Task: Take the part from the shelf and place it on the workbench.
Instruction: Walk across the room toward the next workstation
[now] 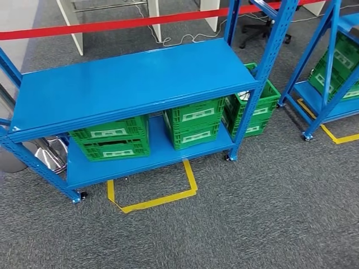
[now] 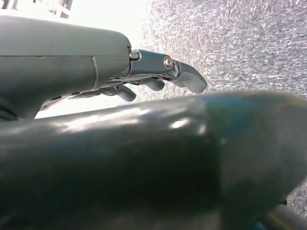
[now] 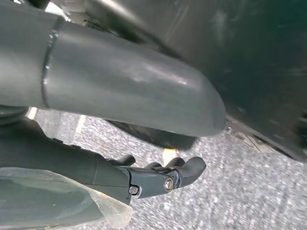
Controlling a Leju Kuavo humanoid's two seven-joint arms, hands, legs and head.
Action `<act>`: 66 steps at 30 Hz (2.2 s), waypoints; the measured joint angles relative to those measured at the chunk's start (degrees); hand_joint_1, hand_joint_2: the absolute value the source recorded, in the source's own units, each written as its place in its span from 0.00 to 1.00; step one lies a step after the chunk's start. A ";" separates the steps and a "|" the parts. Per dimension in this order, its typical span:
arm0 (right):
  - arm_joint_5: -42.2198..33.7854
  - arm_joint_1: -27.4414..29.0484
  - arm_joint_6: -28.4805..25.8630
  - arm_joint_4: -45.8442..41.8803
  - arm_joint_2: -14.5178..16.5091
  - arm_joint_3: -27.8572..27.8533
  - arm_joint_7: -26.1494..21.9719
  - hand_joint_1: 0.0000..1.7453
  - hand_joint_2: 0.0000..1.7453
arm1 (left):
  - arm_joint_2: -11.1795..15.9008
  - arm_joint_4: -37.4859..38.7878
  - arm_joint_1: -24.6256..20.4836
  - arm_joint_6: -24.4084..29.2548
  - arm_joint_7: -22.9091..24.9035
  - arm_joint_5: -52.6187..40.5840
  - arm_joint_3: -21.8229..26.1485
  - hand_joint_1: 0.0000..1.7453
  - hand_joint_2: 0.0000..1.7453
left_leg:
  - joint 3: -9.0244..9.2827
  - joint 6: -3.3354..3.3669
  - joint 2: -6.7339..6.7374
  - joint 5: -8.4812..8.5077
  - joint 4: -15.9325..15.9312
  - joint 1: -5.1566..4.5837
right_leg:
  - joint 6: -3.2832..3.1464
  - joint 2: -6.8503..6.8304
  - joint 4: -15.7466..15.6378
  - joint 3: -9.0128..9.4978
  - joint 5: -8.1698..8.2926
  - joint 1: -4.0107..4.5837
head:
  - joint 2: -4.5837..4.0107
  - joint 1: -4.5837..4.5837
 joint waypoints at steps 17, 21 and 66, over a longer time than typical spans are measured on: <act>0.22 -0.10 0.45 0.06 0.11 -0.46 0.05 0.00 0.00 | 0.27 0.07 0.24 0.24 -0.07 -0.09 0.00 0.00 0.00 | -2.84 0.01 0.13 1.89 1.36 -0.37 | -1.47 -0.38 -1.85 4.03 -3.51 0.33 | 0.01 -0.59; 0.23 -0.25 0.49 0.02 0.11 -0.47 0.02 0.00 0.00 | 0.30 0.07 0.43 0.31 -0.07 -0.08 0.00 0.00 0.00 | -0.96 0.66 0.08 1.60 -0.89 0.34 | -0.41 -0.31 1.02 3.09 -5.50 0.40 | 0.01 -0.50; 0.46 0.00 0.88 0.17 0.03 -0.71 -0.11 0.00 0.00 | 0.06 0.27 0.03 0.09 -0.09 0.03 1.07 0.00 0.00 | 3.91 -1.13 -0.06 -5.05 1.22 0.22 | -2.00 -0.09 -0.76 -0.60 0.91 0.42 | 0.01 -0.81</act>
